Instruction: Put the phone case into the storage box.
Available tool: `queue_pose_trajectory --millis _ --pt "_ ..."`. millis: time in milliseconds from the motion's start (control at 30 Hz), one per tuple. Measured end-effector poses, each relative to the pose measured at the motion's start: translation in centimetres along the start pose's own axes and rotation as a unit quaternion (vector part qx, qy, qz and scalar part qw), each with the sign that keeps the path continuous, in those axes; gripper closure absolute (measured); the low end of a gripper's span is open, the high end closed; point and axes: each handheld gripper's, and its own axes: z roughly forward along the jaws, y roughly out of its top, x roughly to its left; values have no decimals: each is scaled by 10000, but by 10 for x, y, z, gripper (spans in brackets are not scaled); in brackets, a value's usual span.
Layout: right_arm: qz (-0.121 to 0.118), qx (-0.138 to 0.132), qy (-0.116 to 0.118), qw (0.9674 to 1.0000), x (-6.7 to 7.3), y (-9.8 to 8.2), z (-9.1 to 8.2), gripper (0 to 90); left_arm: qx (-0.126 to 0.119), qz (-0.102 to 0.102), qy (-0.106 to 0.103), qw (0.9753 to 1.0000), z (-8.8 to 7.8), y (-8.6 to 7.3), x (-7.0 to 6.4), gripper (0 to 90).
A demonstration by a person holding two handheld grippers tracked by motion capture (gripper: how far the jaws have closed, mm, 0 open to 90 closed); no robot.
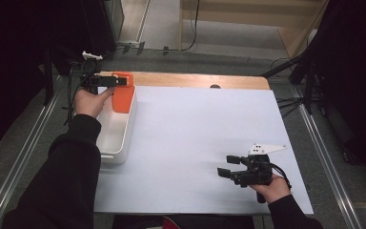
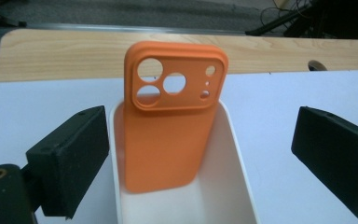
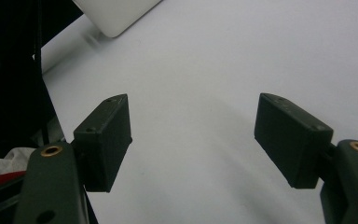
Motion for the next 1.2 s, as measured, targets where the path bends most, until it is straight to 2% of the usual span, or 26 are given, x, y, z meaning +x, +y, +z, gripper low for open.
queue_pose_trajectory --millis 333,400,633,800,1033,1200 --pt "-58 8 9 10000 0 1 2 262 168 78 -320 9993 -15 -8 0 43" --pt "-58 18 17 10000 1 1 2 262 163 80 -450 9988 -17 -10 1 43" --pt "-59 21 -6 10000 0 1 2 262 159 221 -672 9974 -26 -17 -4 44" --pt "-80 31 -6 10000 0 1 3 262 165 290 -872 9956 -30 -23 -10 44" --pt "-68 34 -9 10000 0 1 4 262 195 419 -1042 9935 -32 -29 -18 45" --pt "-73 43 0 10000 1 1 4 262 259 489 -1244 9907 -33 -36 -22 62"
